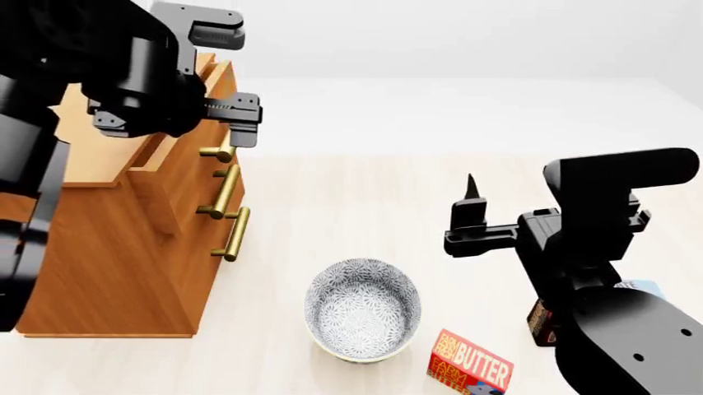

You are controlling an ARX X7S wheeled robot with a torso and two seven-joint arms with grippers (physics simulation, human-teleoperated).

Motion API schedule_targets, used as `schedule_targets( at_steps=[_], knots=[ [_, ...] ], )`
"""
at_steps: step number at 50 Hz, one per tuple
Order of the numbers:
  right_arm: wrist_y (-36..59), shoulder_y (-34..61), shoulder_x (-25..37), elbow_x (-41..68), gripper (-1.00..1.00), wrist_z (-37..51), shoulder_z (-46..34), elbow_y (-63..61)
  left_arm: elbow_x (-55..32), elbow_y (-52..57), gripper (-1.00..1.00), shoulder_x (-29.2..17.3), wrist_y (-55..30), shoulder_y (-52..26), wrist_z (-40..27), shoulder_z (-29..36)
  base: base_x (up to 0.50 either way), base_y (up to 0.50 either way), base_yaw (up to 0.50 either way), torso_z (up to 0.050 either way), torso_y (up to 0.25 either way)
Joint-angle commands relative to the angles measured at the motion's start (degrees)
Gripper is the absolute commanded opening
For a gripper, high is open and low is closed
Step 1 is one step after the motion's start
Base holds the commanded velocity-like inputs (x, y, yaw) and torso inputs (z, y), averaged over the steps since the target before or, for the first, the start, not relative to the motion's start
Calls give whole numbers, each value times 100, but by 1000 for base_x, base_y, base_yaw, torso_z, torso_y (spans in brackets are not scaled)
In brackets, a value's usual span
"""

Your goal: Put the butter at the back in the top drawer of the cabinet and close it.

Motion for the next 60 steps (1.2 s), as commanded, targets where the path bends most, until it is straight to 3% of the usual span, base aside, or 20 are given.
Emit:
schedule_targets(
  at_steps=[1, 26, 47, 60],
  knots=[
    [-19, -4, 21, 45, 100, 30, 11, 7, 246, -418, 100, 115, 190, -52, 397, 251, 0, 0, 0, 0, 0],
    [-68, -30, 65, 144, 100, 104, 29, 32, 840, -1632, 100, 542, 646, -203, 1521, 760, 0, 0, 0, 0, 0],
    [-65, -7, 99, 248, 100, 186, 46, 37, 1556, -1666, 100, 586, 269, -227, 1959, -232, 0, 0, 0, 0, 0],
    [-63, -14, 144, 331, 100, 219, 106, 23, 1627, -1566, 100, 791, 157, -328, 1911, -434, 0, 0, 0, 0, 0]
  ],
)
